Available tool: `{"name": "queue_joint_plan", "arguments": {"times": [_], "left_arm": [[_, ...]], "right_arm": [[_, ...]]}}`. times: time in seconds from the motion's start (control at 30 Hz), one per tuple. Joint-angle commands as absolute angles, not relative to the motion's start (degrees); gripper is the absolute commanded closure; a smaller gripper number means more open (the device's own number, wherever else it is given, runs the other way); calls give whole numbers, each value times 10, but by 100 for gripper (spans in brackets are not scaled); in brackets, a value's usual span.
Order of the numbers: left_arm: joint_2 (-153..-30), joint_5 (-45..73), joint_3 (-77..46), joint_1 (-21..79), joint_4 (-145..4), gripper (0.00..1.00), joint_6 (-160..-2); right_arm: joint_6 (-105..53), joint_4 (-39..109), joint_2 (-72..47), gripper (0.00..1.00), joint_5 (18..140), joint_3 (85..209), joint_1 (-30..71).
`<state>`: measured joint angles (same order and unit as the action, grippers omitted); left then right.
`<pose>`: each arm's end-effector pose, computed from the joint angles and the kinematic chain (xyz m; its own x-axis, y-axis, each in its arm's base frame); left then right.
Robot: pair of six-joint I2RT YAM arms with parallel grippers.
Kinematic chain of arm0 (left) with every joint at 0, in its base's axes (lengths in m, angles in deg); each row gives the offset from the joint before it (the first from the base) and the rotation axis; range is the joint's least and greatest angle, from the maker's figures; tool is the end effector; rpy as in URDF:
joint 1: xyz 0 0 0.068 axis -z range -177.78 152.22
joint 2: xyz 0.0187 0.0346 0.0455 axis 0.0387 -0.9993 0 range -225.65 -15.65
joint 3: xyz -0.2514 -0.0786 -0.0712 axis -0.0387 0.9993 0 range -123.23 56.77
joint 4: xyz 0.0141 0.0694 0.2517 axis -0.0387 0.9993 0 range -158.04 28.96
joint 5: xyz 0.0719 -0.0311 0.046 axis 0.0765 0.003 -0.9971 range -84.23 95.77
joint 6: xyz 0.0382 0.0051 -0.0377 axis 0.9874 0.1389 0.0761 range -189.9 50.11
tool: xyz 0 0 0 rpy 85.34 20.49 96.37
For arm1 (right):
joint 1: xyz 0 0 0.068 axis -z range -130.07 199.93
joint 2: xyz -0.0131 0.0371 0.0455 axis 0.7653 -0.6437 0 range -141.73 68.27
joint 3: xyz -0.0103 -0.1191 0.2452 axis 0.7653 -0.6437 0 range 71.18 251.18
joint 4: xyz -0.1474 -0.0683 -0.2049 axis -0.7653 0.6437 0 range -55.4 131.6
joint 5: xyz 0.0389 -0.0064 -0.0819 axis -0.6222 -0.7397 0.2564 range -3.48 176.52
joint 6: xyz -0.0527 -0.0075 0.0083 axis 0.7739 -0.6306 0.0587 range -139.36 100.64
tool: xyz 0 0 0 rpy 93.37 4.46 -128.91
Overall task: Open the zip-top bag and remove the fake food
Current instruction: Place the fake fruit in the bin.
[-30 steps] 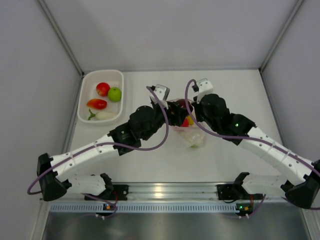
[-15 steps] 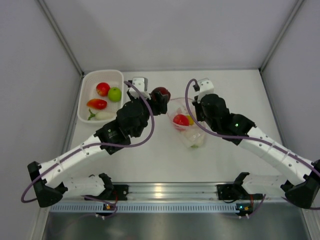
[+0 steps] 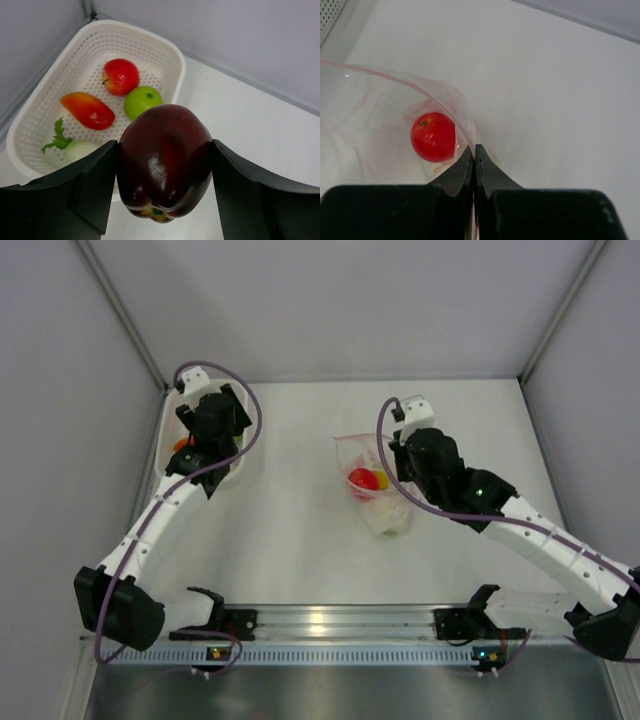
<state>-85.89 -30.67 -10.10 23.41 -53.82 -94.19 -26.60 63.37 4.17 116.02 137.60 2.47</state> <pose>0.2656 -0.0803 0.3765 -0.1590 -0.2934 -0.9427 -0.3321 0.9151 -0.2288 0.1758 0.1658 0.3741 -0.3422 -0.2104 -0.9158 -0.3026 0.9474 -0.1046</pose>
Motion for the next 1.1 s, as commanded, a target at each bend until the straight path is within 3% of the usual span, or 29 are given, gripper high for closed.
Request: {"name": "queue_joint_plan", "arguments": {"times": [0.0, 0.47, 0.63, 0.67, 0.8, 0.87, 0.93, 1.07], "left_arm": [[-892, -282, -98, 168, -530, 100, -969], [-1022, -247, -80, 78, -528, 99, -1042], [-1044, -244, -65, 76, -529, 70, -1051], [-1048, -243, -65, 76, -529, 54, -1051], [-1043, -243, -61, 76, -528, 24, -1049], [-1028, -238, -58, 76, -528, 18, -1047], [-1014, -234, -58, 76, -524, 2, -1044], [-975, -221, -63, 76, -509, 2, -1039]], "right_arm": [[-261, 632, 66, 100, 1166, 1397, 22], [-257, 630, 95, 100, 1142, 1386, 22], [-257, 629, 94, 100, 1139, 1386, 22], [-257, 629, 95, 100, 1138, 1387, 23], [-258, 631, 94, 100, 1134, 1388, 22], [-259, 632, 93, 100, 1132, 1389, 22], [-259, 632, 92, 100, 1132, 1389, 23], [-260, 636, 85, 100, 1131, 1396, 22]]}}
